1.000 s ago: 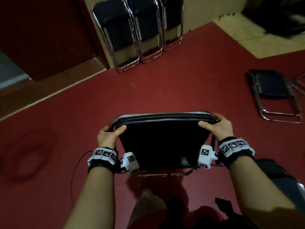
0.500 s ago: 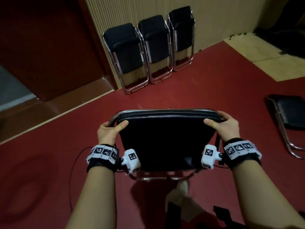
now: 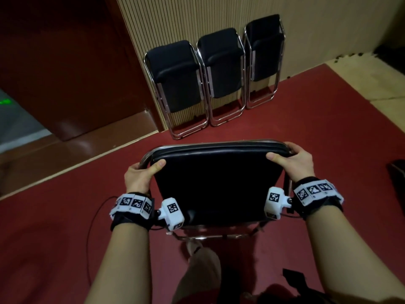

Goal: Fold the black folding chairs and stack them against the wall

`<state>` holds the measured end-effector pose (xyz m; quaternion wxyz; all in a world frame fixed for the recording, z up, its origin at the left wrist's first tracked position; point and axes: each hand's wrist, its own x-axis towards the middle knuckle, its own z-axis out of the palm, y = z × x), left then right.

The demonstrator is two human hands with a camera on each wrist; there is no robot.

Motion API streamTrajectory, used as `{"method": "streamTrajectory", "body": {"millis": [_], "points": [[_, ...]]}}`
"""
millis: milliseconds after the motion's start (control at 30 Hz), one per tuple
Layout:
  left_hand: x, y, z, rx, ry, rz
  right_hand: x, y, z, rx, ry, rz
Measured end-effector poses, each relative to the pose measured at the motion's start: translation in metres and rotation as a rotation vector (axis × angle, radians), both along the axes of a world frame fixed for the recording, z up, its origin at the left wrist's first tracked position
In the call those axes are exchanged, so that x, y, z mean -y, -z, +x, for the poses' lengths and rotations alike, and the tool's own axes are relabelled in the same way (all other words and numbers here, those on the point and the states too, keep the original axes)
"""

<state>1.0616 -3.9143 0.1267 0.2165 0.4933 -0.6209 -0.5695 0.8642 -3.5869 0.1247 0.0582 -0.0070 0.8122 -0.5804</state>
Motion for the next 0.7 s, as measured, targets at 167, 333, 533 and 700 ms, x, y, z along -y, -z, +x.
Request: {"method": "streamTrajectory", "body": {"millis": [167, 333, 533, 700], "points": [[0.056, 0.009, -0.108, -0.013, 0.034, 0.028, 0.052, 0.010, -0.100, 0.012, 0.042, -0.009], [0.116, 0.004, -0.213, 0.013, 0.110, 0.037, 0.099, 0.004, -0.190, -0.004, 0.105, -0.005], [0.158, -0.006, -0.328, -0.013, 0.136, 0.035, 0.141, 0.002, -0.299, -0.036, 0.107, -0.002], [0.182, -0.003, -0.424, -0.004, 0.074, 0.034, 0.183, 0.014, -0.414, -0.004, 0.029, -0.020]]}}
